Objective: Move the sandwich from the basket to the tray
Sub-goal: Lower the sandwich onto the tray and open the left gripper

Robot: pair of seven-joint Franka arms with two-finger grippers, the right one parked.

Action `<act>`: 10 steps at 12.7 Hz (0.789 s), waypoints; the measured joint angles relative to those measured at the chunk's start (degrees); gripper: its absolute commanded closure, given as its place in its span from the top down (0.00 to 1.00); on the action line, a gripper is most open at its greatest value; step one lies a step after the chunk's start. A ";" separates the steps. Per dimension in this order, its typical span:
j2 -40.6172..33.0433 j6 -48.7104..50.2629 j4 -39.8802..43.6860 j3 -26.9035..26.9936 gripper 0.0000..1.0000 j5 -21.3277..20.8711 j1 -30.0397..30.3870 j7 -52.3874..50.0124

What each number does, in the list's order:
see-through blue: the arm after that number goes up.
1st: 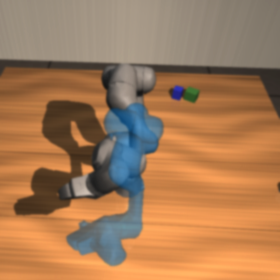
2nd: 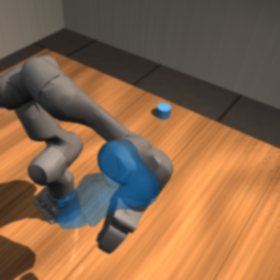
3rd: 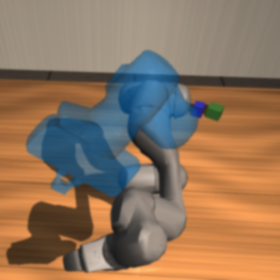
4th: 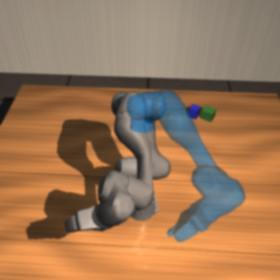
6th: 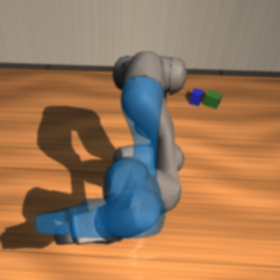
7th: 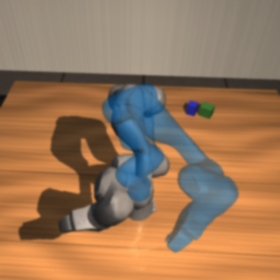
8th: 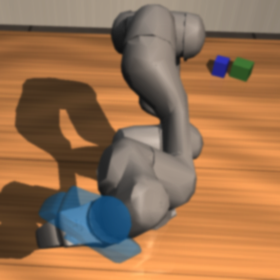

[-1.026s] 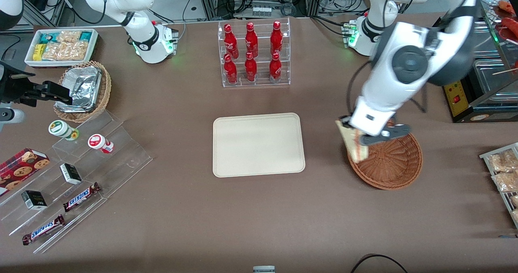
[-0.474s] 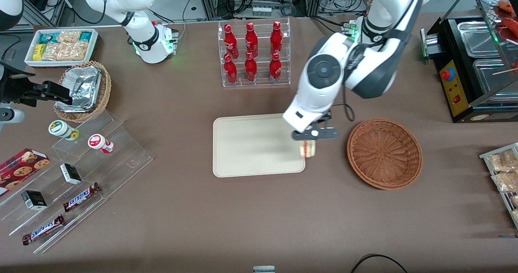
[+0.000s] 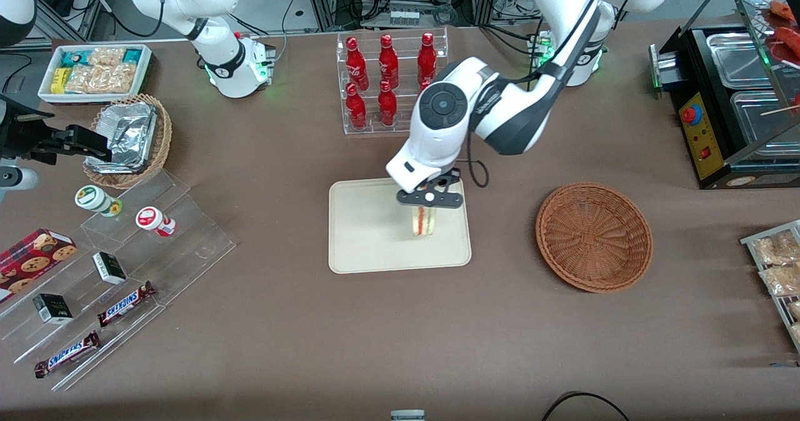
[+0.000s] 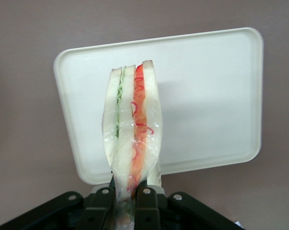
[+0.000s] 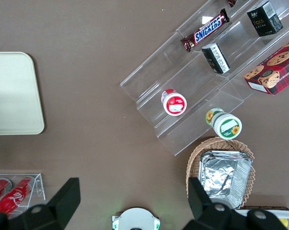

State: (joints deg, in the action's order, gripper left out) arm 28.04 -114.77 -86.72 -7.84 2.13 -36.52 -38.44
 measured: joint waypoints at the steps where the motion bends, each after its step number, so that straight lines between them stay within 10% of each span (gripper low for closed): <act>1: 1.83 -1.00 1.25 0.00 0.00 0.00 -0.64 -0.68; 10: 14.92 -8.05 7.92 0.03 0.00 -4.77 -3.80 -5.80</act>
State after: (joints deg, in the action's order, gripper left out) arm 42.96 -122.82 -78.80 -7.81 -2.64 -40.32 -44.24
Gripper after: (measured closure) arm 0.859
